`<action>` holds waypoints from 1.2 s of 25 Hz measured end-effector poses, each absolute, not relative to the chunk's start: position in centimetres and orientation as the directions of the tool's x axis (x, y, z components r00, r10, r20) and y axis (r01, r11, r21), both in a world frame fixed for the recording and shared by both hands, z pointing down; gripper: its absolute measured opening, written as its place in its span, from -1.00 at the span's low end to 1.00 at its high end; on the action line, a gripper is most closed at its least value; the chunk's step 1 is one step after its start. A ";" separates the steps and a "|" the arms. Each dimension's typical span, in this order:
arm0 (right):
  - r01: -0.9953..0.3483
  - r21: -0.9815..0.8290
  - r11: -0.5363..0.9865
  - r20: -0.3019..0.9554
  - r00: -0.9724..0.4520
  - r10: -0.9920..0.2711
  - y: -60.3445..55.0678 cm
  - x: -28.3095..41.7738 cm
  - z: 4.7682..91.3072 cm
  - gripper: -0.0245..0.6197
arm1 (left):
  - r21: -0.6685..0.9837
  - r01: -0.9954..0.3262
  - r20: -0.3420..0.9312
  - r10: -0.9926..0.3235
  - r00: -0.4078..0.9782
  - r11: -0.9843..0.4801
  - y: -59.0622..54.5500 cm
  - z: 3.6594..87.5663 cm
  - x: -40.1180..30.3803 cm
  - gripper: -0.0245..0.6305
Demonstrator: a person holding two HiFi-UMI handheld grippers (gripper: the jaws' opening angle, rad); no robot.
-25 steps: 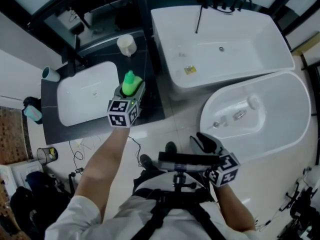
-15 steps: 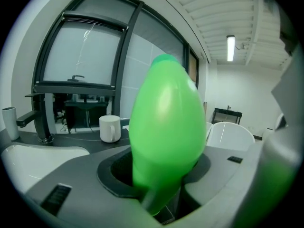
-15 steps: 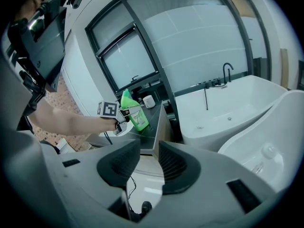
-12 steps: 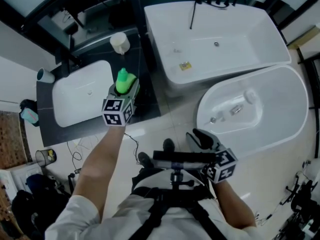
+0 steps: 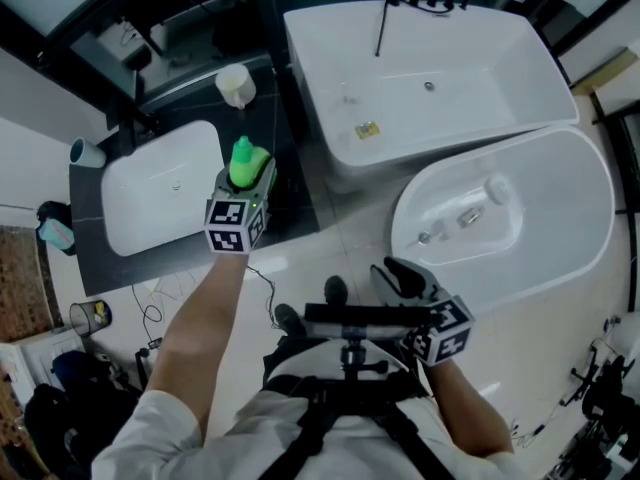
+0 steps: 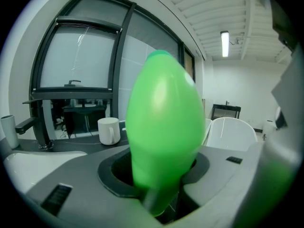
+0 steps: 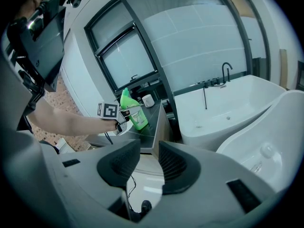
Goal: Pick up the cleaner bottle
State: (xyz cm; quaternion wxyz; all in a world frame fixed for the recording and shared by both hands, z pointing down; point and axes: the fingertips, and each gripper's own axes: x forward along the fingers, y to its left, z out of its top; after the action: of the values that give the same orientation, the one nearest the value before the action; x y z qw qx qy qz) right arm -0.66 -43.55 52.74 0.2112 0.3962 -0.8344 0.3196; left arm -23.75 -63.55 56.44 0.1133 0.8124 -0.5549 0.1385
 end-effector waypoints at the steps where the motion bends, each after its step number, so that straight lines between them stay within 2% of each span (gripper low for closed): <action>1: -0.798 -0.364 0.481 0.608 -0.595 -0.526 -43.5 -0.6 52.8 -0.53 | 0.025 -0.933 0.345 -0.873 0.345 -0.359 -63.5 56.4 -23.7 -0.39; 9: -0.803 -0.358 0.476 0.620 -0.586 -0.522 -43.3 -0.3 52.8 -0.53 | 0.022 -0.929 0.315 -0.879 0.358 -0.370 -63.6 56.6 -23.6 -0.37; 30: -0.821 -0.351 0.449 0.640 -0.561 -0.525 -43.0 0.8 53.2 -0.53 | 0.006 -0.921 0.392 -0.847 0.360 -0.389 -63.5 60.5 -23.6 -0.34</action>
State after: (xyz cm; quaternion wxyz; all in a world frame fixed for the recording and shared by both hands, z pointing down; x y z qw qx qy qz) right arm 0.83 -43.04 53.16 0.2267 0.4101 -0.8206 0.3273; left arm -23.61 -63.45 60.50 0.1128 0.8169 -0.5410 0.1650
